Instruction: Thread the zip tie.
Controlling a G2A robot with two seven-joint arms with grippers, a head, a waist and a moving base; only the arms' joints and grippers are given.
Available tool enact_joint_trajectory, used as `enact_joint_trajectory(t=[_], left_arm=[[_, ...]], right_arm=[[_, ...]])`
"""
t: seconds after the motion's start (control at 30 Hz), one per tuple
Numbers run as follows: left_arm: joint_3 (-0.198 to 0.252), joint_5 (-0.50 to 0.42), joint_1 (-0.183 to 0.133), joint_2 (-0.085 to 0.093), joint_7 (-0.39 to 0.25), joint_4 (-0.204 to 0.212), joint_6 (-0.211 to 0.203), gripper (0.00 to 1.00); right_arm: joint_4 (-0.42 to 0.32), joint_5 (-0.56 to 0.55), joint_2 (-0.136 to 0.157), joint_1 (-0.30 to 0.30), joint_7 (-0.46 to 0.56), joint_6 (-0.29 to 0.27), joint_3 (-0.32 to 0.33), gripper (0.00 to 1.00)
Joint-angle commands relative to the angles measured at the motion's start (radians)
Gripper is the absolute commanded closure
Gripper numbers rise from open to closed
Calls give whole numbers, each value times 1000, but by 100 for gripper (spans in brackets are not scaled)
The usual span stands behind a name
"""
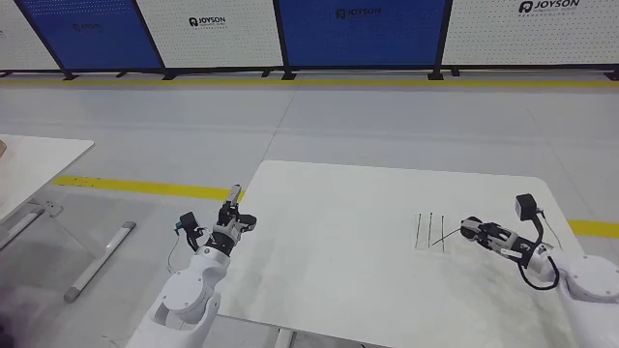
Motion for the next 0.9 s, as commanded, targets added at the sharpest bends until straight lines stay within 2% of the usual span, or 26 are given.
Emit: enact_joint_trajectory(t=[0.0,0.1,0.2,0.33,0.5,0.57,0.87], left_arm=[[0,0,0,0,0,0,0,0],[0,0,0,0,0,0,0,0],[0,0,0,0,0,0,0,0],[0,0,0,0,0,0,0,0],[0,0,0,0,0,0,0,0],[0,0,0,0,0,0,0,0],[0,0,0,0,0,0,0,0]], right_arm=[[-27,-8,-4,-23,-34,1,-14,100],[-71,44,-10,-72,-91,-28,-13,100],[-147,84,-15,-158,-198,-86,-7,100],[-286,102,-17,-271,-335,-86,23,100],[-410,101,-20,-376,-468,-86,70,100],[-425,96,-19,-395,-473,-86,81,100],[-425,96,-19,-395,-473,-86,81,100]])
